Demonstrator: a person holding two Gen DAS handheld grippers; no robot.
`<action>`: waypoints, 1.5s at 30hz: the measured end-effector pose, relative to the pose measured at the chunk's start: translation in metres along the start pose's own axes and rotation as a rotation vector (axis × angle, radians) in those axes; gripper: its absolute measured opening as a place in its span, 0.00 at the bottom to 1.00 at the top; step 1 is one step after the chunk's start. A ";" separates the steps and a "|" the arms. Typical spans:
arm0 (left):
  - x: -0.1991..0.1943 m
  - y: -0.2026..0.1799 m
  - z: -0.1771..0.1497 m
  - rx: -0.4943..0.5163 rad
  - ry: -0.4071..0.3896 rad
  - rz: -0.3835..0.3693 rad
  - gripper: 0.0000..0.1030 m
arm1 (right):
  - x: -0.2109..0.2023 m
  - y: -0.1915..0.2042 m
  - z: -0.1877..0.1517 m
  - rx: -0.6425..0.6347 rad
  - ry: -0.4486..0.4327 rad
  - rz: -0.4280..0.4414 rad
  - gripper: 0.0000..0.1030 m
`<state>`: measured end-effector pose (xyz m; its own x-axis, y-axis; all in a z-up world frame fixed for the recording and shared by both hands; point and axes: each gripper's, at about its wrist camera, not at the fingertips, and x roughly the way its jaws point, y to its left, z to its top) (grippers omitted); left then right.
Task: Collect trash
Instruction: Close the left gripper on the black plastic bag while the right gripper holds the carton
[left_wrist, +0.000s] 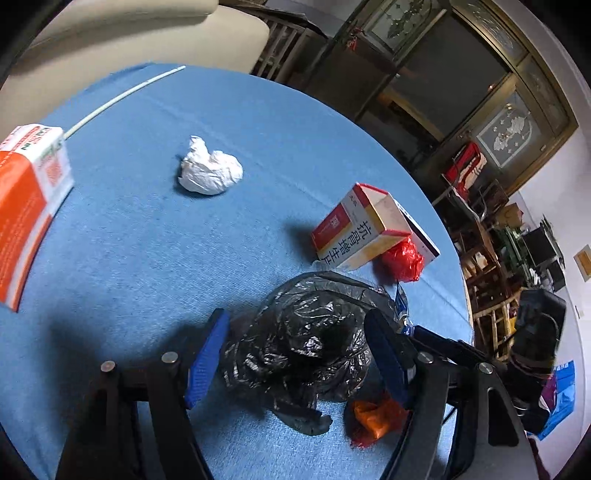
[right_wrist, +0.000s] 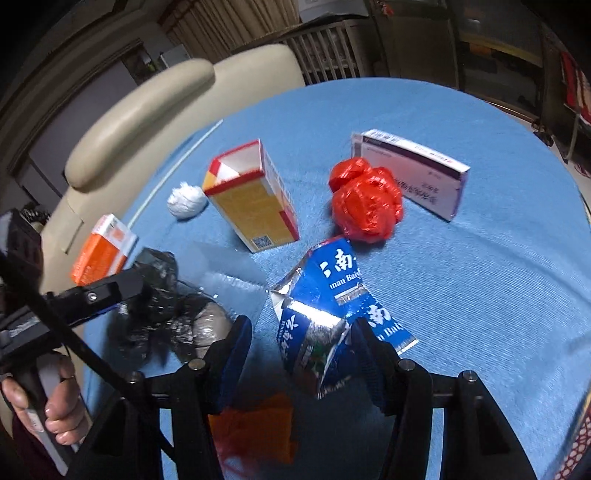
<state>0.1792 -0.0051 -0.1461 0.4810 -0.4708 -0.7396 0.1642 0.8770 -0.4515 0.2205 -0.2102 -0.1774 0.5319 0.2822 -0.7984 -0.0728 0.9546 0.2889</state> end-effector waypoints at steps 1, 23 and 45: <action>0.002 -0.001 -0.001 0.008 0.005 0.000 0.61 | 0.006 0.001 0.000 -0.008 0.017 -0.006 0.44; -0.071 -0.015 -0.046 0.047 -0.154 -0.023 0.04 | -0.088 -0.025 -0.044 0.095 -0.192 0.012 0.41; 0.000 -0.051 -0.064 0.358 0.015 0.127 0.68 | -0.131 -0.049 -0.104 0.171 -0.191 0.026 0.41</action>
<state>0.1156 -0.0564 -0.1548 0.5049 -0.3548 -0.7869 0.3954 0.9054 -0.1545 0.0666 -0.2842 -0.1418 0.6824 0.2682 -0.6800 0.0464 0.9125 0.4064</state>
